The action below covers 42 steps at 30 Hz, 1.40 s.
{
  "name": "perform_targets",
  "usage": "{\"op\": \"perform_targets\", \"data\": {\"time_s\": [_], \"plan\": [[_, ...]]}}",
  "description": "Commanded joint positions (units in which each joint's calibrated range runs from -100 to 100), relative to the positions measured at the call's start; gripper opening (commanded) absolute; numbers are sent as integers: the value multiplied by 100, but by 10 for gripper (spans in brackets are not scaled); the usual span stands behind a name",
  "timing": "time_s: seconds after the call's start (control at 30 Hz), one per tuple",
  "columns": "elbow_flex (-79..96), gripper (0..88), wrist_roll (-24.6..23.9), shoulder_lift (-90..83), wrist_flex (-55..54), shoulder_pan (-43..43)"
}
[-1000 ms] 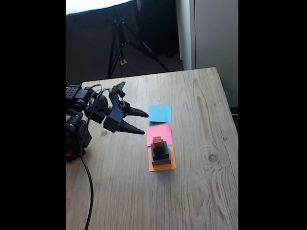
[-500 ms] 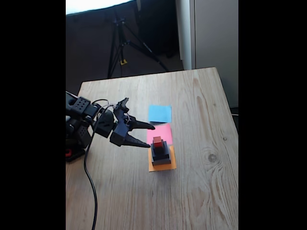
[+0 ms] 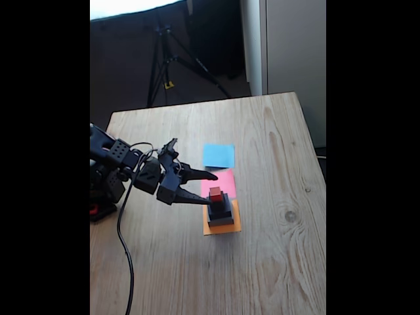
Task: Tower of hanoi
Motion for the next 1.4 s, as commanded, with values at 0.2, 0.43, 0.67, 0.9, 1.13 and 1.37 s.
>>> {"op": "perform_targets", "data": {"time_s": [0.2, 0.43, 0.67, 0.9, 1.13, 1.37], "plan": [[68, 298, 52, 568, -1203, -127], [59, 296, 52, 1045, -1883, -227], [59, 294, 52, 1499, -2368, -294], [77, 286, 52, 1832, -2668, -353], [150, 276, 52, 2014, -2886, -411], [231, 238, 52, 1961, -2895, -461]]}}
